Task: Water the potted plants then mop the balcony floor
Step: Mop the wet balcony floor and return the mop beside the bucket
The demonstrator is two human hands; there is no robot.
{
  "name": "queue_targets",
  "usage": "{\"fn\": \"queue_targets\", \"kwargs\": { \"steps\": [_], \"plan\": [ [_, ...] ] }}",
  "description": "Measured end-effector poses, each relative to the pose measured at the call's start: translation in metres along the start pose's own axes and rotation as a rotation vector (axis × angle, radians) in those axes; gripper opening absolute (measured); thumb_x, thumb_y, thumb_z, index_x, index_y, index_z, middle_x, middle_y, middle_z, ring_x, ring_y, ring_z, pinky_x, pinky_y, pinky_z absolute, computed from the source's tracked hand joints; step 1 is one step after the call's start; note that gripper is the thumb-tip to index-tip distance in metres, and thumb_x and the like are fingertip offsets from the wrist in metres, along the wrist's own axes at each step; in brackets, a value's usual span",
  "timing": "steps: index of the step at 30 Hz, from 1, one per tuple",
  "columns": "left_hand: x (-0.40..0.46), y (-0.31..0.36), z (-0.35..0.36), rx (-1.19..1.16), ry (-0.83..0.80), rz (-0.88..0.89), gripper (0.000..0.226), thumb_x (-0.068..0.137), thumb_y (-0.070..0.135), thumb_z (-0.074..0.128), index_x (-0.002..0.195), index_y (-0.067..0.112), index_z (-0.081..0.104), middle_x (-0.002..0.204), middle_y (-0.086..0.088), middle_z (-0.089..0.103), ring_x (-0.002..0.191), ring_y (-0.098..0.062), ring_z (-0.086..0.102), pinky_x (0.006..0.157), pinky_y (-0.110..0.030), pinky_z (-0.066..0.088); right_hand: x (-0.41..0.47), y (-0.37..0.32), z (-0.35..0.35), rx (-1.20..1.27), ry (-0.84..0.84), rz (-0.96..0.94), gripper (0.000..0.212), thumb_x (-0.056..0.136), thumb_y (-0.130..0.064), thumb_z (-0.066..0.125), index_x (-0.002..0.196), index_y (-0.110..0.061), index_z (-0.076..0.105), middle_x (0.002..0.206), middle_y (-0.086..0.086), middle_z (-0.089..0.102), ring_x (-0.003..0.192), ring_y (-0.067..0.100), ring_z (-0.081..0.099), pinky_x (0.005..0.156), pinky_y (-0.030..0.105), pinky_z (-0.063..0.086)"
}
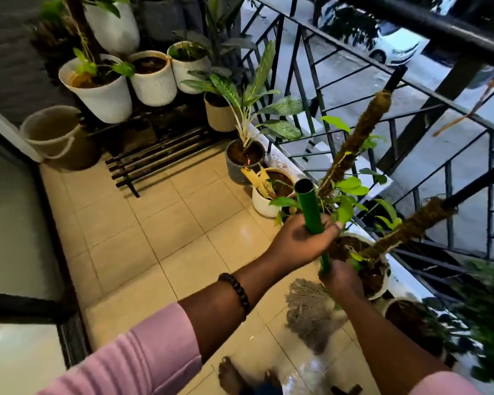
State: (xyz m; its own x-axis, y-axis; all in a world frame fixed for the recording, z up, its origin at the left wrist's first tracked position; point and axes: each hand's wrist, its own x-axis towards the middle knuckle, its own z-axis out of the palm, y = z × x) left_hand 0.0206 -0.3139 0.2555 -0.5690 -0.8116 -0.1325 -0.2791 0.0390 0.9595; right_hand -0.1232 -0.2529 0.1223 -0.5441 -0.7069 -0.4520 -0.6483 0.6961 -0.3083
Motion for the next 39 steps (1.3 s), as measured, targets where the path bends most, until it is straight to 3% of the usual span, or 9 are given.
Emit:
{"fn": "queue_targets", "kwargs": {
  "steps": [4, 8, 13, 16, 21, 26, 30, 33, 39],
  "plan": [
    [0.017, 0.007, 0.000, 0.027, 0.053, -0.074, 0.038, 0.098, 0.022, 0.056, 0.079, -0.010, 0.061, 0.085, -0.028, 0.070, 0.085, -0.033, 0.072, 0.081, -0.041, 0.057, 0.004, -0.005, 0.001, 0.069, 0.017, -0.004, 0.022, 0.085, -0.024, 0.065, 0.104, -0.015, 0.070, 0.095, 0.014, 0.071, 0.090, 0.031, 0.067, 0.071, 0.033, 0.049],
    [0.034, 0.022, -0.018, 0.061, 0.043, -0.121, 0.032, 0.097, 0.022, 0.056, 0.084, -0.005, 0.067, 0.084, -0.018, 0.076, 0.070, -0.015, 0.071, 0.067, -0.019, 0.055, -0.003, -0.024, 0.008, 0.099, 0.086, -0.010, 0.033, 0.084, -0.027, 0.069, 0.109, -0.006, 0.068, 0.101, 0.017, 0.071, 0.096, 0.032, 0.067, 0.076, 0.033, 0.051],
    [0.033, 0.033, -0.031, 0.097, 0.027, -0.141, 0.027, 0.097, 0.021, 0.054, 0.080, 0.003, 0.064, 0.079, -0.017, 0.075, 0.077, -0.027, 0.075, 0.064, -0.025, 0.058, -0.020, -0.038, 0.019, 0.099, 0.048, -0.042, 0.033, 0.085, -0.025, 0.065, 0.112, -0.006, 0.067, 0.105, 0.016, 0.070, 0.099, 0.031, 0.066, 0.079, 0.034, 0.052],
    [0.024, 0.032, -0.031, 0.060, 0.002, -0.161, 0.030, 0.098, 0.019, 0.053, 0.069, 0.012, 0.057, 0.068, -0.012, 0.068, 0.077, -0.029, 0.075, 0.077, -0.035, 0.059, -0.030, -0.033, 0.027, 0.105, 0.001, -0.041, 0.030, 0.083, -0.023, 0.064, 0.110, -0.010, 0.068, 0.104, 0.011, 0.071, 0.096, 0.032, 0.066, 0.074, 0.033, 0.053],
    [0.010, 0.023, -0.013, -0.115, -0.030, -0.130, 0.036, 0.101, 0.018, 0.050, 0.066, 0.015, 0.050, 0.069, -0.014, 0.060, 0.079, -0.033, 0.071, 0.064, -0.022, 0.054, -0.026, -0.005, 0.021, 0.087, 0.000, -0.013, 0.025, 0.084, -0.022, 0.062, 0.107, -0.017, 0.070, 0.097, 0.007, 0.072, 0.091, 0.029, 0.067, 0.069, 0.028, 0.048],
    [0.014, 0.021, 0.031, -0.139, -0.091, -0.001, 0.038, 0.102, 0.021, 0.053, 0.079, -0.010, 0.056, 0.079, -0.026, 0.062, 0.090, -0.041, 0.069, 0.083, -0.038, 0.056, 0.004, 0.037, -0.017, 0.075, 0.077, 0.018, 0.019, 0.085, -0.025, 0.060, 0.101, -0.023, 0.070, 0.095, 0.008, 0.071, 0.090, 0.032, 0.066, 0.068, 0.031, 0.048],
    [0.007, 0.017, 0.058, -0.066, -0.079, 0.106, 0.041, 0.104, 0.019, 0.051, 0.077, -0.012, 0.056, 0.084, -0.033, 0.061, 0.084, -0.036, 0.062, 0.074, -0.028, 0.049, 0.014, 0.061, -0.028, -0.021, 0.062, -0.031, 0.021, 0.088, -0.031, 0.056, 0.101, -0.021, 0.068, 0.098, 0.012, 0.069, 0.094, 0.034, 0.065, 0.070, 0.029, 0.041],
    [0.009, 0.020, 0.063, -0.002, 0.041, 0.060, 0.039, 0.101, 0.016, 0.053, 0.072, -0.009, 0.061, 0.081, -0.027, 0.066, 0.080, -0.028, 0.066, 0.070, -0.019, 0.050, 0.011, 0.057, -0.026, -0.031, 0.066, -0.060, 0.022, 0.089, -0.024, 0.057, 0.107, -0.019, 0.069, 0.099, 0.013, 0.070, 0.094, 0.033, 0.066, 0.070, 0.032, 0.048],
    [0.010, 0.022, 0.034, -0.113, 0.016, -0.132, 0.034, 0.102, 0.021, 0.050, 0.070, 0.013, 0.058, 0.075, -0.015, 0.067, 0.087, -0.031, 0.074, 0.078, -0.028, 0.057, -0.010, 0.044, -0.011, -0.031, 0.050, -0.080, 0.022, 0.088, -0.020, 0.058, 0.108, -0.017, 0.067, 0.099, 0.010, 0.069, 0.094, 0.030, 0.066, 0.077, 0.036, 0.054]
  ]
}}
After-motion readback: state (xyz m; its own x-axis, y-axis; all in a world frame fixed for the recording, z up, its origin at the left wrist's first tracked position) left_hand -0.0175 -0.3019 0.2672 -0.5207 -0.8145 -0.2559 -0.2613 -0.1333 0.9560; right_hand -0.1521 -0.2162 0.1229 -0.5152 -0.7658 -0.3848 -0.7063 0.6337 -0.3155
